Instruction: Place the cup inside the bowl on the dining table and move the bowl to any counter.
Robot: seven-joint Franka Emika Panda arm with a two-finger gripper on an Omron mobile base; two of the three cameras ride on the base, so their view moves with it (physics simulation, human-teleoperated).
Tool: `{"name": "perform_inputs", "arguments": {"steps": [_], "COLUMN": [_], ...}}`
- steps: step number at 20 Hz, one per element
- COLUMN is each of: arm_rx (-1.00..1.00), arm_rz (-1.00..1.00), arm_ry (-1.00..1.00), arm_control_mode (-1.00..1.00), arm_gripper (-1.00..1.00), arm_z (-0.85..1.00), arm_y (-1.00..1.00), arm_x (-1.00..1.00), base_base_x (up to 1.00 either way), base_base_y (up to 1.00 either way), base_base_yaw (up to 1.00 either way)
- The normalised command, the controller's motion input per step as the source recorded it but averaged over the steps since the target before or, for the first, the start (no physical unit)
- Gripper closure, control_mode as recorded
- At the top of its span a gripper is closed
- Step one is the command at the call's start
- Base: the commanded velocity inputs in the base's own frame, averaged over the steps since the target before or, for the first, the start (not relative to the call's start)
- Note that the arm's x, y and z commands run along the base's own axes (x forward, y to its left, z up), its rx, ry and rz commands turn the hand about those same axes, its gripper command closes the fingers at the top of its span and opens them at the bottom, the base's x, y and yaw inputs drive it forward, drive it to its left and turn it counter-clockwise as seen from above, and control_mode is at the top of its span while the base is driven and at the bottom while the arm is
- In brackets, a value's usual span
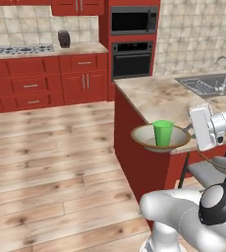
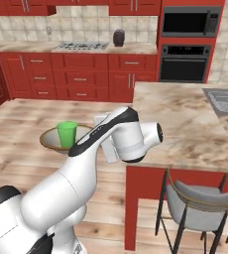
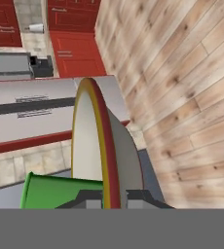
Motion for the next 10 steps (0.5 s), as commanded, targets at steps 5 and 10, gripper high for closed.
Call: {"name": "perform_inputs", "arguments": {"steps": [5,10], "arm_rx": [0.0,0.0], "arm_rz": [0.0,0.0], "arm_ry": [0.0,0.0], "arm_control_mode": [1.0,1.0], "arm_gripper": [1.0,1.0], "arm_z": [0.0,0.0], "arm_y": [0.0,0.0], "arm_x": [0.0,0.0], "base_base_x": [0.0,0.0], "base_base_y": [0.68,0.78], "base_base_yaw": [-0.03,-0.02]}}
